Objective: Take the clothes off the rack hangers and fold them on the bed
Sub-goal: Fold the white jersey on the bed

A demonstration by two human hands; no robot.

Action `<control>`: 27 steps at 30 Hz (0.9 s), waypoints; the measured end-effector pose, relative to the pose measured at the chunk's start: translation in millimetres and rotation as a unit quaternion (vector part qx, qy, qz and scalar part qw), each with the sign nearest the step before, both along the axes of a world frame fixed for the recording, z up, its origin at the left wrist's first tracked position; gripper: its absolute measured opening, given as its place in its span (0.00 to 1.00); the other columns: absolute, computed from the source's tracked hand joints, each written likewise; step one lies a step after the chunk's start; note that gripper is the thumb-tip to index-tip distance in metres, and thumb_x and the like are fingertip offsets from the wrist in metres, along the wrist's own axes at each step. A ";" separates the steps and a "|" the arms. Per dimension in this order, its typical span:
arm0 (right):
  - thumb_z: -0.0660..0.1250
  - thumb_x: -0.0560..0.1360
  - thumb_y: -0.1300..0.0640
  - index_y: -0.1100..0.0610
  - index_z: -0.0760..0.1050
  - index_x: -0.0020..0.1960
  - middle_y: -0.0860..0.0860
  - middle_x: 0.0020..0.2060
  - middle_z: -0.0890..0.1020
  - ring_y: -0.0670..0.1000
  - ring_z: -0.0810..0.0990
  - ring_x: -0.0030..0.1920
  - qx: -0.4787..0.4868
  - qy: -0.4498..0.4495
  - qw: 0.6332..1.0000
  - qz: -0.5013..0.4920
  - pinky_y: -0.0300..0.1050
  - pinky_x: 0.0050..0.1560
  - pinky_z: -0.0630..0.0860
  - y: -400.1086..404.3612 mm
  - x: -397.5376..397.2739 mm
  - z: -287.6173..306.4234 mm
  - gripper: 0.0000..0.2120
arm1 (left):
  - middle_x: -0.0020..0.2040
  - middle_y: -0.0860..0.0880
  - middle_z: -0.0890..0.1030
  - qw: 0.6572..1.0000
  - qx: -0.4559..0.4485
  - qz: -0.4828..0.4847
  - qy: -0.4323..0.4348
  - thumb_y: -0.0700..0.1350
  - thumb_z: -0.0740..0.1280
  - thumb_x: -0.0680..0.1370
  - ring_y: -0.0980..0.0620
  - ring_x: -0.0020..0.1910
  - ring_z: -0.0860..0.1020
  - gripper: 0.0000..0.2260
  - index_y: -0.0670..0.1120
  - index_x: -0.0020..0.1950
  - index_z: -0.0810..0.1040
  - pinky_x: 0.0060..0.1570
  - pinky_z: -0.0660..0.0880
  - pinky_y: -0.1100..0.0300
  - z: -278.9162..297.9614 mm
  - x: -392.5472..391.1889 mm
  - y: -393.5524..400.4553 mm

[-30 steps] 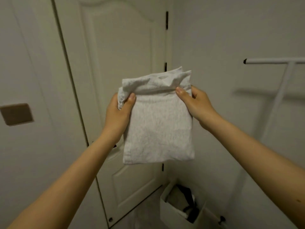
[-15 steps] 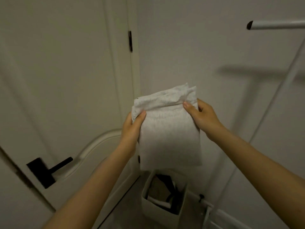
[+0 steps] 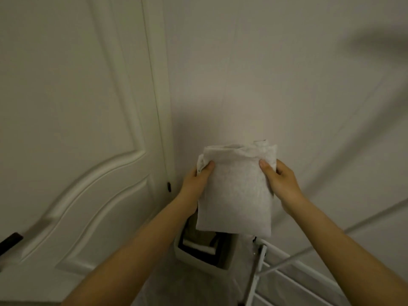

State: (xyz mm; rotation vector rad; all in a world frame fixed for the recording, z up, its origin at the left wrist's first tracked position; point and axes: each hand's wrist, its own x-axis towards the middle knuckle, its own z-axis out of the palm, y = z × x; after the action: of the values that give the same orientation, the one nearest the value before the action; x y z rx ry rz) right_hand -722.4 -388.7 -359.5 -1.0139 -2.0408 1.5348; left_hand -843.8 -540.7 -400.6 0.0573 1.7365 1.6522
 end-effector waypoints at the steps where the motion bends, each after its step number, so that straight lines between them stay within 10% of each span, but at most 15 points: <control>1: 0.62 0.78 0.48 0.49 0.74 0.57 0.43 0.45 0.77 0.39 0.75 0.44 -0.010 -0.011 1.000 0.004 0.34 0.39 0.71 7.3 -6.0 -11.0 0.10 | 0.67 0.50 0.72 0.999 0.000 0.005 -0.033 0.64 0.66 0.72 0.46 0.65 0.71 0.32 0.51 0.72 0.66 0.67 0.66 0.46 -9.4 -4.7 5.2; 16: 0.63 0.76 0.43 0.58 0.73 0.65 0.57 0.60 0.77 0.60 0.75 0.57 -0.197 -0.169 0.947 -0.190 0.57 0.61 0.72 64.7 -68.1 -250.8 0.24 | 0.63 0.50 0.76 0.985 -0.096 -0.094 -0.109 0.53 0.65 0.78 0.49 0.57 0.75 0.19 0.48 0.66 0.72 0.58 0.73 0.52 -220.8 -67.6 64.2; 27: 0.62 0.77 0.44 0.57 0.71 0.66 0.55 0.59 0.76 0.58 0.74 0.55 -0.282 -0.246 0.905 -0.204 0.55 0.62 0.70 52.3 -111.7 -484.7 0.23 | 0.61 0.49 0.76 0.967 -0.214 -0.102 -0.094 0.55 0.62 0.79 0.47 0.57 0.76 0.18 0.49 0.66 0.73 0.60 0.73 0.47 -458.3 -114.9 60.7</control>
State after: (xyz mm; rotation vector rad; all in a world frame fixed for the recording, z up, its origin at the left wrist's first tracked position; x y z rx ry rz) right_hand -834.1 -336.4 -844.2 -2.0807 -1.4975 1.7892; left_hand -958.7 -480.0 -858.9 -0.1169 1.8338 1.0738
